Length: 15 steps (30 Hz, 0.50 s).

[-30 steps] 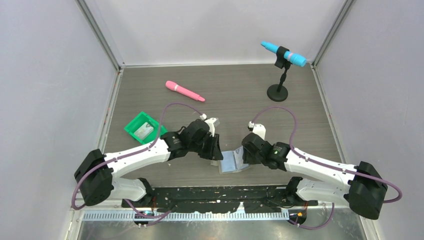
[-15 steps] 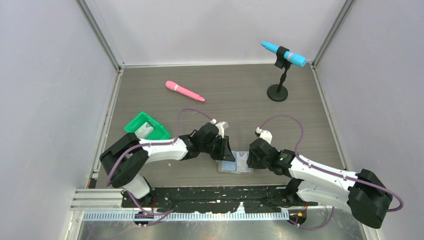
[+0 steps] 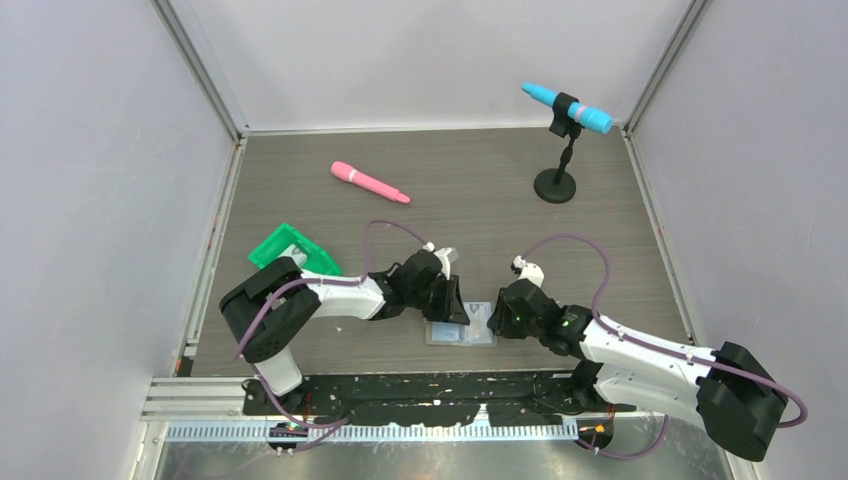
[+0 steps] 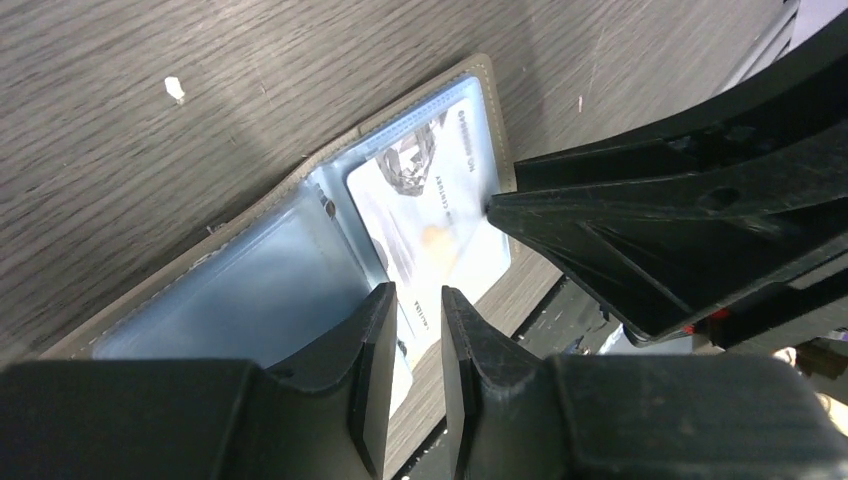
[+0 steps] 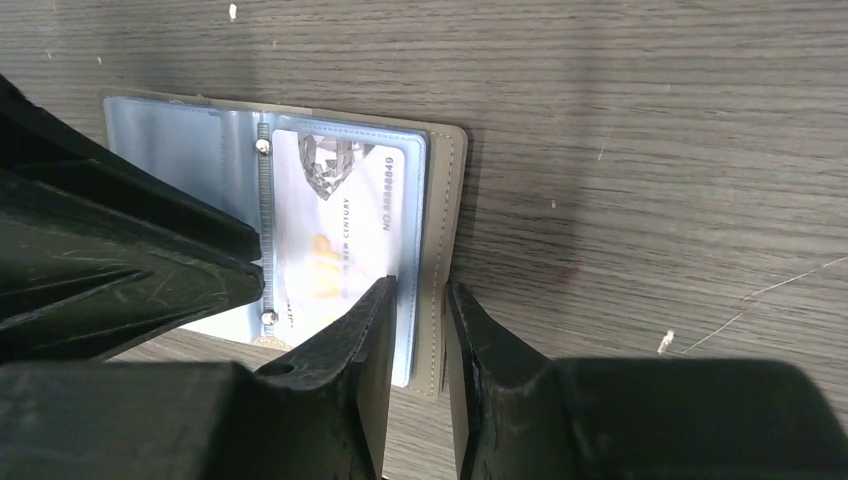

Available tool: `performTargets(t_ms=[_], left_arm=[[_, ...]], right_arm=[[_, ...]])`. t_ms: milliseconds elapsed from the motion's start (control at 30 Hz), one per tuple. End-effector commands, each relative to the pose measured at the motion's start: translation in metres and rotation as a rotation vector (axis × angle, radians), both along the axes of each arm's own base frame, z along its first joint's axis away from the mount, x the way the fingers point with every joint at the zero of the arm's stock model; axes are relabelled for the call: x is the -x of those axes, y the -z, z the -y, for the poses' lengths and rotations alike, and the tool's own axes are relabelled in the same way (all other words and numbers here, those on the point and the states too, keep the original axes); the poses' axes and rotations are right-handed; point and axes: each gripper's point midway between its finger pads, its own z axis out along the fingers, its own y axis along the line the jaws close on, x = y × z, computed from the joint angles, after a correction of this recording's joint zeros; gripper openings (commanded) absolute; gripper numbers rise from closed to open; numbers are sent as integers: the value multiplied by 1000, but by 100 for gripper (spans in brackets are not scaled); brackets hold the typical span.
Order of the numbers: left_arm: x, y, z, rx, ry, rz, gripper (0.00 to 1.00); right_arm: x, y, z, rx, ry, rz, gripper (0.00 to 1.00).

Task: Take the credit cards out of the card holder
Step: Move the credit card to the storage box.

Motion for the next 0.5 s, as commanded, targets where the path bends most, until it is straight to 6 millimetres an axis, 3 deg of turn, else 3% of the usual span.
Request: performTargets(t_ms=[0, 467], left_arm=[[-11, 1, 3, 13, -15, 59, 25], [-15, 21, -13, -86, -62, 70, 34]], right_arm=[[4, 7, 3, -10, 9, -20, 30], [6, 10, -2, -40, 12, -37, 29]])
